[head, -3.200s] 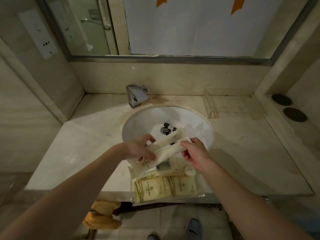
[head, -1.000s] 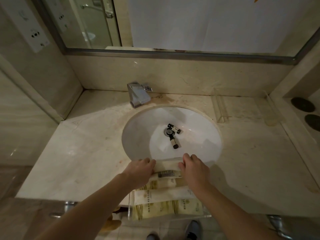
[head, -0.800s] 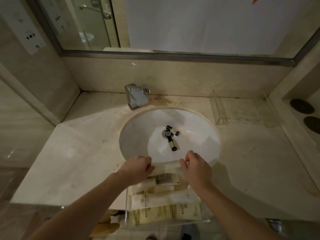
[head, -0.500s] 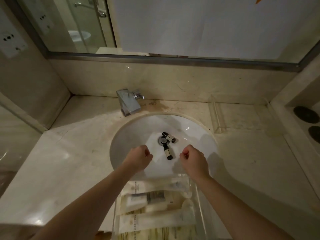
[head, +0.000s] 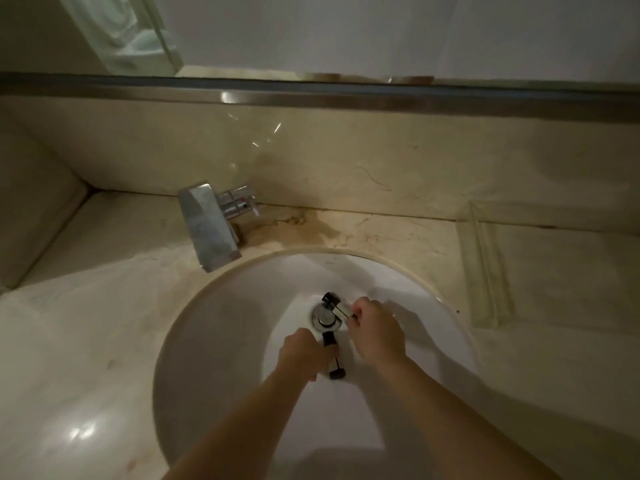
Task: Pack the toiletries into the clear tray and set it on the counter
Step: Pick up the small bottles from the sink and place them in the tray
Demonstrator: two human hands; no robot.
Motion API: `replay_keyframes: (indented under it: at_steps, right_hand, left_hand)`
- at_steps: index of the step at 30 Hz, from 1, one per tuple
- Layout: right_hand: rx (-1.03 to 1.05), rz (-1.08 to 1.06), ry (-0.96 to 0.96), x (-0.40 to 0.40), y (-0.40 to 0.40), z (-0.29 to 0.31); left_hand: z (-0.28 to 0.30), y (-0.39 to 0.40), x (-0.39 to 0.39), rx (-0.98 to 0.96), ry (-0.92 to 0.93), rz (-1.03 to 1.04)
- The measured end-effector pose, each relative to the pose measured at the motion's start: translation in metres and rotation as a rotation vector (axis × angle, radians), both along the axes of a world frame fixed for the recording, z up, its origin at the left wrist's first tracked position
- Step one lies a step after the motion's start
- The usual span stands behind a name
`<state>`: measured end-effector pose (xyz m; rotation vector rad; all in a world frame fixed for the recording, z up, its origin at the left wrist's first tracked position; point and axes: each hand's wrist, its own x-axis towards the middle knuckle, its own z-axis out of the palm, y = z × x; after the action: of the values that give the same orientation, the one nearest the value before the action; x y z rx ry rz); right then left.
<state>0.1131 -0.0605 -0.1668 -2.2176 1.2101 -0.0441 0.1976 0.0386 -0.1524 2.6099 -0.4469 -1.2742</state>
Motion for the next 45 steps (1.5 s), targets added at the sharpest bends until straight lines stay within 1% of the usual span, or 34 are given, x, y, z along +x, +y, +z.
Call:
replay_keyframes:
  at_steps: [4,6,9,12,13,15,16,18,20,21,24,26,29,31,36,38,41,45]
  right_hand:
    - [-0.079,0.001,-0.024,0.024,-0.017,-0.034]
    - [-0.108,-0.007,-0.031,0.034,-0.022,-0.046]
    - [-0.101,0.045,0.067,0.046,-0.024,-0.059]
    - [-0.157,0.099,0.144,0.055,-0.024,-0.066]
    - [-0.165,0.127,0.159,0.056,-0.024,-0.067]
    - [-0.125,0.158,0.179,0.053,-0.024,-0.063]
    - [-0.055,0.13,0.161,0.051,-0.024,-0.057]
    - [0.232,-0.041,0.026,0.047,-0.025,-0.039]
    - [0.573,-0.236,-0.186,0.044,-0.026,-0.017]
    - [0.697,-0.298,-0.27,0.04,-0.025,-0.005]
    - [0.915,-0.365,-0.448,0.021,-0.015,0.035]
    - [0.972,-0.389,-0.526,0.007,-0.003,0.062]
    - [1.02,-0.367,-0.605,-0.013,0.021,0.102]
    - [1.043,-0.345,-0.648,-0.024,0.038,0.124]
    - [0.964,-0.338,-0.682,-0.05,0.084,0.164]
    - [0.933,-0.339,-0.671,-0.062,0.101,0.175]
    - [0.838,-0.285,-0.586,-0.081,0.124,0.186]
    - [0.778,-0.27,-0.529,-0.104,0.154,0.19]
  left_hand:
    - [-0.021,-0.023,0.0,-0.005,0.004,0.063]
    - [-0.027,-0.031,0.001,0.012,0.009,0.059]
    - [-0.036,-0.035,0.004,0.019,-0.013,0.031]
    - [-0.037,-0.035,0.015,0.018,0.012,0.041]
    - [-0.037,-0.033,0.02,-0.007,0.045,0.081]
    - [-0.032,-0.026,0.03,-0.14,0.196,0.266]
    - [-0.026,-0.02,0.034,-0.22,0.296,0.369]
    - [-0.006,-0.009,0.041,-0.369,0.497,0.486]
    - [0.019,0.001,0.046,-0.48,0.659,0.5]
    - [0.031,0.007,0.047,-0.514,0.719,0.499]
    - [0.06,0.025,0.045,-0.585,0.841,0.5]
    - [0.08,0.037,0.042,-0.617,0.894,0.475]
    - [0.109,0.056,0.037,-0.675,0.959,0.428]
    - [0.126,0.07,0.034,-0.714,0.966,0.39]
    - [0.159,0.107,0.02,-0.756,0.874,0.333]
    - [0.169,0.122,0.012,-0.771,0.859,0.304]
    - [0.179,0.147,0.001,-0.798,0.83,0.307]
    - [0.178,0.181,-0.015,-0.793,0.845,0.313]
